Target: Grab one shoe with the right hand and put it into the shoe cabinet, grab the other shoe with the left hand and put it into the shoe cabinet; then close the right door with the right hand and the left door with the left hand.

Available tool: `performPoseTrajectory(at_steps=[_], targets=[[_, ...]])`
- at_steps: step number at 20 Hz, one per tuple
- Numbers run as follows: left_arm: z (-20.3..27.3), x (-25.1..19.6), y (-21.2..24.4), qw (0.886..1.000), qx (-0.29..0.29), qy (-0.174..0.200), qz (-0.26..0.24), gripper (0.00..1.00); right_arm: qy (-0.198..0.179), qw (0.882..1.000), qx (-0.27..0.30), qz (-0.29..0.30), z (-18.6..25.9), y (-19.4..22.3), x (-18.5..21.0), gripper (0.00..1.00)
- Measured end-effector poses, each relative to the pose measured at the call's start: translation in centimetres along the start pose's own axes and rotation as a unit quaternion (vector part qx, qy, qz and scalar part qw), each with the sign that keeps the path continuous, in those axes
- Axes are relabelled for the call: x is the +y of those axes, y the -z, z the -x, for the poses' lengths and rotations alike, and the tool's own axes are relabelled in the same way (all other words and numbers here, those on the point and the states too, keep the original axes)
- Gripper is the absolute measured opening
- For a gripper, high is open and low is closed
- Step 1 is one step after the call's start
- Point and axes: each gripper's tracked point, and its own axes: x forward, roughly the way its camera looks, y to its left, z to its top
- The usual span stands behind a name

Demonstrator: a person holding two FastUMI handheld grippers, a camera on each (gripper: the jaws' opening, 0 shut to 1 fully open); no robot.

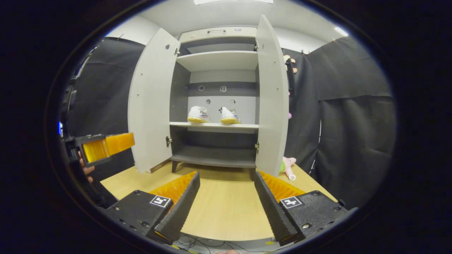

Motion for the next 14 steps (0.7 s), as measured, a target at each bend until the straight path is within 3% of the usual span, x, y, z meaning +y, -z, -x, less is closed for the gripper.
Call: performPoseTrajectory(at_steps=[1,6,14], targets=[[0.5,0.0,0.7,1.0,0.007,-0.003,0.0,0.86,0.002,1.0,0.0,0.001,0.2,0.0,-0.1,0.98],[1.6,-0.1,2.5,1.0,0.022,-0.001,-0.014,0.87,0.04,0.999,-0.031,0.011,0.9,-2.7,-3.6,0.98],[1.7,-0.6,3.4,0.999,0.035,0.01,-0.01,0.87,0.129,0.99,-0.064,0.0,-0.7,-11.5,-15.8,0.99]])
